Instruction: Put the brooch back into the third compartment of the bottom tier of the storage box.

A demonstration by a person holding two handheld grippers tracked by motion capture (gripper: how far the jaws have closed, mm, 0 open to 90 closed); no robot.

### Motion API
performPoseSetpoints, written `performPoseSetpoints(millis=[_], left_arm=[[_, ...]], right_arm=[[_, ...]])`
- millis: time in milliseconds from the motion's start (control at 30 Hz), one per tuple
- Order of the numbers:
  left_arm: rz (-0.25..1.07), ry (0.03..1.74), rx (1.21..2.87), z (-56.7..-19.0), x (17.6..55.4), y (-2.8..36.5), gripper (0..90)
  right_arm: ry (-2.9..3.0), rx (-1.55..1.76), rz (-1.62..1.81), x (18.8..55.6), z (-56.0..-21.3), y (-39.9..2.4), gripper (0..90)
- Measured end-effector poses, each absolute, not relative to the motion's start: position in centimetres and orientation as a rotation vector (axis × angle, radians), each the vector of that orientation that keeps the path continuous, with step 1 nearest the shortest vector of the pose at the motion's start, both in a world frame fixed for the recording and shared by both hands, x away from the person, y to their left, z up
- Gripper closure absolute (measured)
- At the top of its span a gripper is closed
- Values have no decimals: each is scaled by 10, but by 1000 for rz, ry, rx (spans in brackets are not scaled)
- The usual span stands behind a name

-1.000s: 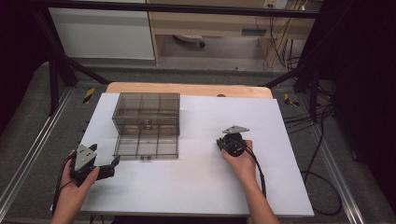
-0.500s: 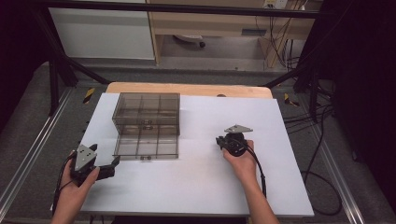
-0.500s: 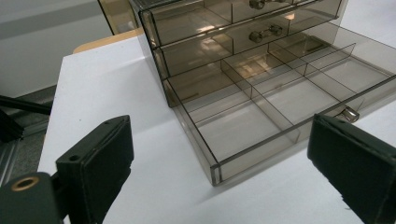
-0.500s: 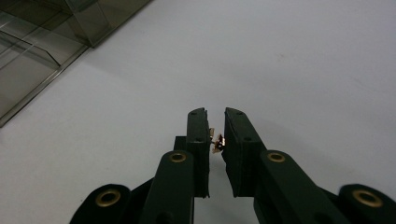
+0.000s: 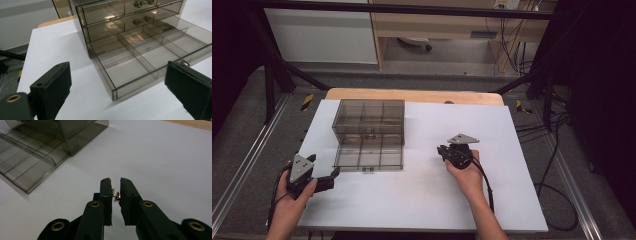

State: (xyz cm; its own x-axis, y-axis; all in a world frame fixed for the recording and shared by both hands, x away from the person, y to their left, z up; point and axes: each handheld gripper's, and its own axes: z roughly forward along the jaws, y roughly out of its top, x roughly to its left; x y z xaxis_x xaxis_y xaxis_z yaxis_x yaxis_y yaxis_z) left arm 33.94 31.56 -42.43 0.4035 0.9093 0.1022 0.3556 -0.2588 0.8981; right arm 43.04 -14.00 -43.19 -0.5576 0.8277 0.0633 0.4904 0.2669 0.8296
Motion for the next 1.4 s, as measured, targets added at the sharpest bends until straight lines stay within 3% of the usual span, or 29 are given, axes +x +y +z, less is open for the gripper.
performPoseSetpoints(millis=[367, 800, 1400], left_arm=[[821, 1111, 1806, -425, 339, 319, 69], [814, 1112, 1804, -426, 340, 319, 68], [812, 1137, 1787, -427, 339, 320, 68]], right_arm=[[2182, 1090, 1267, 423, -417, -111, 810], [2132, 1020, 1438, 446, -392, -57, 810], [2179, 994, 1407, 437, -408, -40, 810]])
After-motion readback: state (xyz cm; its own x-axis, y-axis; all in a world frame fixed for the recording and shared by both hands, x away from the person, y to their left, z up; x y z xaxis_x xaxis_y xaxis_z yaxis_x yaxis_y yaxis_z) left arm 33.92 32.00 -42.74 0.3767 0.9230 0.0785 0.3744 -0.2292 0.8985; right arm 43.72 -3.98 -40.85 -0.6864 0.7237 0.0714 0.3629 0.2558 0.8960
